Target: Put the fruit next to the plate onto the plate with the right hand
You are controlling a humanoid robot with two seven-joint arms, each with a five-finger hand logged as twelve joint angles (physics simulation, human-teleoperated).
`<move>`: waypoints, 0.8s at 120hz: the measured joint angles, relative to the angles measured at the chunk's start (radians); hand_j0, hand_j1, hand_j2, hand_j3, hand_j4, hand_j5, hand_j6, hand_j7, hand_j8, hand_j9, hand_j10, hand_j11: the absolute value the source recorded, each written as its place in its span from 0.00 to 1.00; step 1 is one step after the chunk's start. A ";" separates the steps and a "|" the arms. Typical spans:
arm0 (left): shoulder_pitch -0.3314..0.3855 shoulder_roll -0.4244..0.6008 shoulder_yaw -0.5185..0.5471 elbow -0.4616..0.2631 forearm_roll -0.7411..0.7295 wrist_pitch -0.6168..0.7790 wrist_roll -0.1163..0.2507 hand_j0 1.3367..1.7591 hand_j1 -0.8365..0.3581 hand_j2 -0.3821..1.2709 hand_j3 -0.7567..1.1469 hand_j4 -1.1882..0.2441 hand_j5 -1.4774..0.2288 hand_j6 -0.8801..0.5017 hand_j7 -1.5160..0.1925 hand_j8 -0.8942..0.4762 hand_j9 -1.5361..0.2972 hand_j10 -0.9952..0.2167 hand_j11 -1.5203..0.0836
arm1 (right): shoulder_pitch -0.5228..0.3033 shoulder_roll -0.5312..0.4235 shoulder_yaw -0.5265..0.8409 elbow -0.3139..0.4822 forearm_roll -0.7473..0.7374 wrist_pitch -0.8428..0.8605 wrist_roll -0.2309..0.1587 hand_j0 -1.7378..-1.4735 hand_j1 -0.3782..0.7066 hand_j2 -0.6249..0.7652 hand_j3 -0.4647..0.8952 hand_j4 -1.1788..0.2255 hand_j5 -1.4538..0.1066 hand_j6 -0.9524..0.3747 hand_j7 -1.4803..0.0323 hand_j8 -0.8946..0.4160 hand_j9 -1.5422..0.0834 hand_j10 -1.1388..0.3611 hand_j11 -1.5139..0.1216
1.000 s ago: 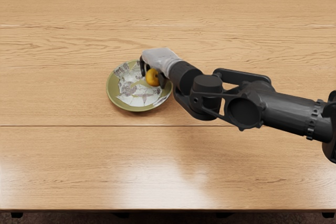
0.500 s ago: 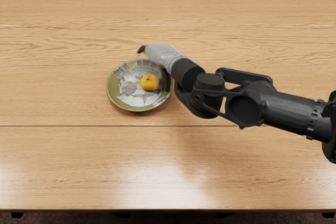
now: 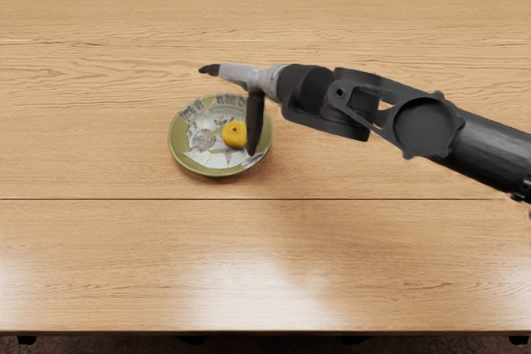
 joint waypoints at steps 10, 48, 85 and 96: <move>0.000 0.000 0.000 0.000 0.000 0.000 0.000 0.76 0.97 0.23 0.40 0.82 0.85 0.62 0.87 0.64 0.82 0.80 0.93 | -0.001 -0.082 0.037 0.004 0.054 0.072 0.023 0.30 0.04 0.45 0.34 0.83 0.92 0.71 0.97 0.67 0.94 0.75 0.92; 0.000 0.000 0.000 0.000 0.000 0.000 0.000 0.76 0.97 0.23 0.40 0.82 0.85 0.62 0.87 0.64 0.82 0.80 0.93 | -0.046 -0.392 0.075 0.007 0.228 0.384 0.230 0.30 0.03 0.45 0.34 0.84 0.93 0.71 0.98 0.68 0.95 0.76 0.92; 0.000 0.000 0.000 0.000 0.000 0.000 0.000 0.76 0.97 0.23 0.40 0.82 0.85 0.62 0.87 0.64 0.82 0.80 0.93 | -0.092 -0.575 0.077 0.007 0.253 0.437 0.383 0.30 0.03 0.45 0.34 0.84 0.93 0.72 0.98 0.68 0.95 0.76 0.93; 0.000 0.000 0.001 -0.004 -0.001 -0.001 0.000 0.76 0.97 0.23 0.40 0.82 0.85 0.62 0.87 0.64 0.82 0.80 0.93 | -0.097 -0.597 0.080 0.006 0.254 0.438 0.392 0.30 0.03 0.45 0.34 0.84 0.93 0.72 0.98 0.68 0.95 0.76 0.93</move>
